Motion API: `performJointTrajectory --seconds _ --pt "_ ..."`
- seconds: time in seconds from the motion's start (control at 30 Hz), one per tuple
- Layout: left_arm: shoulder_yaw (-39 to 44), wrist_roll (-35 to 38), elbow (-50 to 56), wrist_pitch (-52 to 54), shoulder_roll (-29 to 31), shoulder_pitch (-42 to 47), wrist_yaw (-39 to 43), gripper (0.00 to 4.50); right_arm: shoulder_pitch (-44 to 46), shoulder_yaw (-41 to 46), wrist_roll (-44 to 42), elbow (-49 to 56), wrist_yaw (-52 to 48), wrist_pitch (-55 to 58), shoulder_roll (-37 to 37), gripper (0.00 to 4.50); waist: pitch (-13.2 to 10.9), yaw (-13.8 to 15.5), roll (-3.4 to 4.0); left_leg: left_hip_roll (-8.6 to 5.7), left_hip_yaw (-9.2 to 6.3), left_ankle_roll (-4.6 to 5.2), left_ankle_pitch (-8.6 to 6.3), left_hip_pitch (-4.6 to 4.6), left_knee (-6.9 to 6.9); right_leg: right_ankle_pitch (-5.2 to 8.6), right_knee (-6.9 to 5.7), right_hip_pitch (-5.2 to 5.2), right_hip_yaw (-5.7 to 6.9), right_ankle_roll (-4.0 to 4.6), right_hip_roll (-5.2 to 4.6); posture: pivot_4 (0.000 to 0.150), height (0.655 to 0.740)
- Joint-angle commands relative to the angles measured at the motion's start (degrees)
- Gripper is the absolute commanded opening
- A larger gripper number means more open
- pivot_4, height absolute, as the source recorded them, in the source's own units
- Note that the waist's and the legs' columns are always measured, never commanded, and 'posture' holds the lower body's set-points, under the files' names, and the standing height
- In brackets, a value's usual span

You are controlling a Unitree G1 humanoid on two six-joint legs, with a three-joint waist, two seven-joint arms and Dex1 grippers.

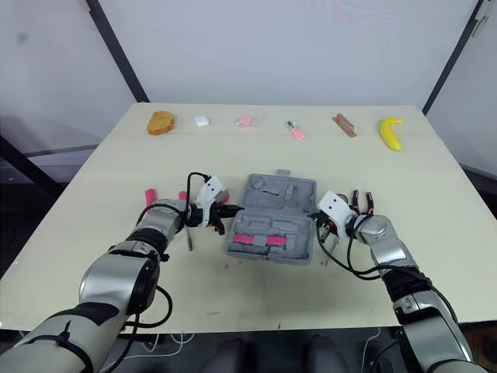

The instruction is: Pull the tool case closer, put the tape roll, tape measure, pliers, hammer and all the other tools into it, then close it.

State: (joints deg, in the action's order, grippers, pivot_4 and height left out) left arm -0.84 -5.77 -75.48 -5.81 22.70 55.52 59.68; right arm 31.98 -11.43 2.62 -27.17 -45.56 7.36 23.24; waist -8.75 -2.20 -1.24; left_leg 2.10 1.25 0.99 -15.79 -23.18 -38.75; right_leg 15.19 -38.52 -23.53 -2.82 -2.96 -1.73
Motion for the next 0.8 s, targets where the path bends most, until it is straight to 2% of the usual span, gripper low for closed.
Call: performJointTrajectory --seconds 0.03,0.23,0.5,0.8 --pt "0.05 0.32 0.38 0.17 -0.88 0.81 2.82 0.04 0.66 0.36 -1.16 2.42 -0.96 -0.59 -0.49 0.0 0.0 0.0 0.0 0.0 0.0 0.0 0.0 0.0 0.0 0.0 0.0 0.0 0.0 0.0 0.0 0.15 0.74" --pt "-0.27 0.29 0.93 1.22 -0.39 0.15 6.84 0.04 -0.35 0.32 -2.48 4.24 -3.74 0.14 -0.33 0.0 0.0 -0.01 0.0 0.0 -0.01 -0.01 0.0 -0.01 -0.03 0.0 -0.03 0.0 0.01 0.0 0.0 0.15 0.74" --pt "-0.4 0.41 2.65 1.05 1.19 -1.73 8.37 0.04 -2.56 0.16 -3.63 8.56 -7.44 2.8 -0.05 0.0 0.0 -0.16 0.0 0.0 -0.04 0.03 -0.02 0.02 -0.03 0.0 -0.07 0.0 0.01 0.0 0.01 0.15 0.74" --pt "-1.72 1.46 10.16 2.39 1.98 -8.62 14.2 0.04 -6.62 -0.6 -4.7 15.17 -9.64 7.1 0.39 0.0 0.01 -0.13 0.0 0.0 -0.02 0.05 -0.03 0.13 -0.04 0.01 -0.27 0.0 -0.05 0.01 0.0 0.15 0.74"
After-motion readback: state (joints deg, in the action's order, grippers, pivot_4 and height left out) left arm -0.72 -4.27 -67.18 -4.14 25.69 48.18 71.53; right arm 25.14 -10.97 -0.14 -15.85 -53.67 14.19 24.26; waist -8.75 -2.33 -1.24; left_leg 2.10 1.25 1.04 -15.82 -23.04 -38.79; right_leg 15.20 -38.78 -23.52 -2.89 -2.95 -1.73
